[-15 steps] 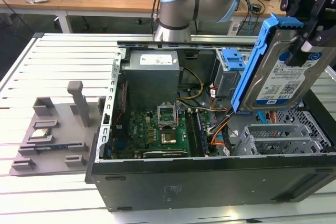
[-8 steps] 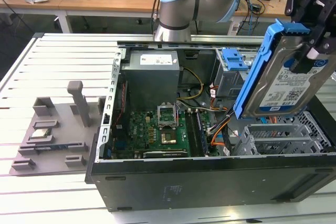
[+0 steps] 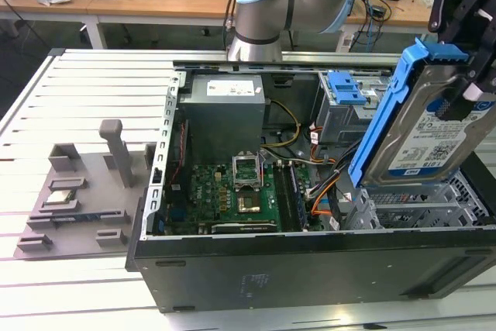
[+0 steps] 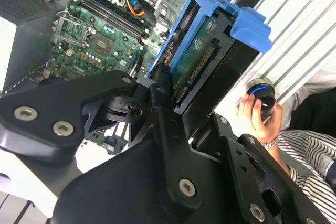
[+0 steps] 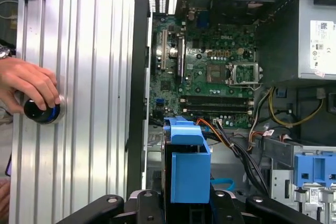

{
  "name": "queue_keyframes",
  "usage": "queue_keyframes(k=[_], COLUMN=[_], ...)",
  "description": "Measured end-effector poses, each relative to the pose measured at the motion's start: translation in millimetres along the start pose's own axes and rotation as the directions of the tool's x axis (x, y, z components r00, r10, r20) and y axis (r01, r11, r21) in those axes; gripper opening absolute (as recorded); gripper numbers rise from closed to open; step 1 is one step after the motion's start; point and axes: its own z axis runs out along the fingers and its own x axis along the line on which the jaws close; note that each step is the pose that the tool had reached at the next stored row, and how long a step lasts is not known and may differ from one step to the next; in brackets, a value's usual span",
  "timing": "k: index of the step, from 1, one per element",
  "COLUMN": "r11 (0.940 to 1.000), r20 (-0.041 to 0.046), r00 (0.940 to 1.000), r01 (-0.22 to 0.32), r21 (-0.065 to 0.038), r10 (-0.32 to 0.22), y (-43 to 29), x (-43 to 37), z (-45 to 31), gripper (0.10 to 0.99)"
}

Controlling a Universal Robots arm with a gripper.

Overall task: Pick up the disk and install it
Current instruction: 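Pick up the disk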

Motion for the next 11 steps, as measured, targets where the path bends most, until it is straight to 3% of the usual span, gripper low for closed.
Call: queue_keyframes(k=[11], r11=[1.0], r20=[0.0], r00=[1.0], r01=[0.0], r21=[0.0], r10=[0.0], y=[0.4], x=[22.6], z=[2.4], gripper=[0.361])
